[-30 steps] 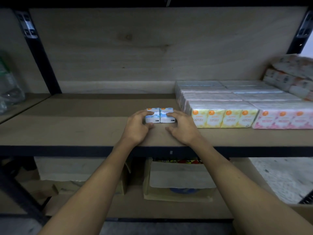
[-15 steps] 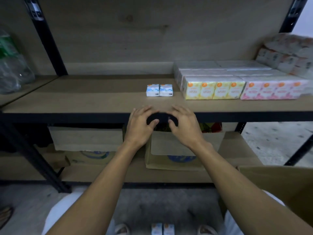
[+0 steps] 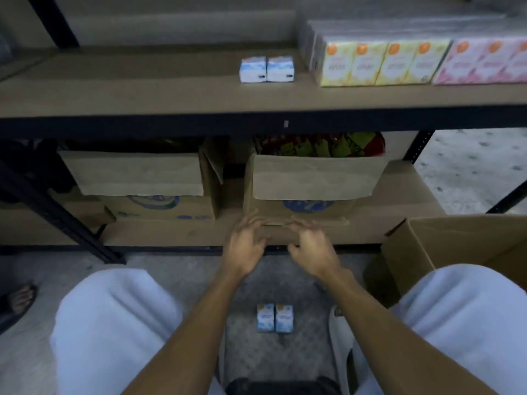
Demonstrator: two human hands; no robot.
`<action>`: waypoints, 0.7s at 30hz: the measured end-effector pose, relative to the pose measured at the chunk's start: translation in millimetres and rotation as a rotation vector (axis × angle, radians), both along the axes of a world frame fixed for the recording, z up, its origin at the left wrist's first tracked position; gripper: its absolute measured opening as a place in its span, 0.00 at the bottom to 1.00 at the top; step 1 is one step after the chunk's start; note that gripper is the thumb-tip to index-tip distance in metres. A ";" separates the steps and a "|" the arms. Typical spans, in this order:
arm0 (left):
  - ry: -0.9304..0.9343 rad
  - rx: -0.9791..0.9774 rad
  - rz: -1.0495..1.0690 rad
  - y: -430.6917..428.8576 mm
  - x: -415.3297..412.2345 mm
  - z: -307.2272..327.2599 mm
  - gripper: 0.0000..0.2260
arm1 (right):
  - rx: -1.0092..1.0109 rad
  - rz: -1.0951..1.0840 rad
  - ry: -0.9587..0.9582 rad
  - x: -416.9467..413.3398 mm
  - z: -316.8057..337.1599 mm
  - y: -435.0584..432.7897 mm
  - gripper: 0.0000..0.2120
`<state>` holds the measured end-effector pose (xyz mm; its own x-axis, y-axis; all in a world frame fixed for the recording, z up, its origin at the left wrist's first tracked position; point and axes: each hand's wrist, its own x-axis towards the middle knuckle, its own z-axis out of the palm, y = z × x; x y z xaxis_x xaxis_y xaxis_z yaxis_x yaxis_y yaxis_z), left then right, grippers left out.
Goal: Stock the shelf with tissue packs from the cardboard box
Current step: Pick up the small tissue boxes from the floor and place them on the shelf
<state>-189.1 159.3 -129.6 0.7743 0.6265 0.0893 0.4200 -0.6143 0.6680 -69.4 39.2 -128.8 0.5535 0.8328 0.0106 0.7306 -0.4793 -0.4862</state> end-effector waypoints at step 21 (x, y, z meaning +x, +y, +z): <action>0.643 -0.247 -0.156 -29.7 -34.0 -238.1 0.32 | -0.486 -0.098 0.509 -43.0 -272.2 -32.1 0.32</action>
<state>-223.1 129.7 -367.7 0.7083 0.4469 -0.5465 0.6976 -0.5618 0.4447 -112.4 7.1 -401.0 0.4635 0.6236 -0.6295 0.4117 -0.7806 -0.4702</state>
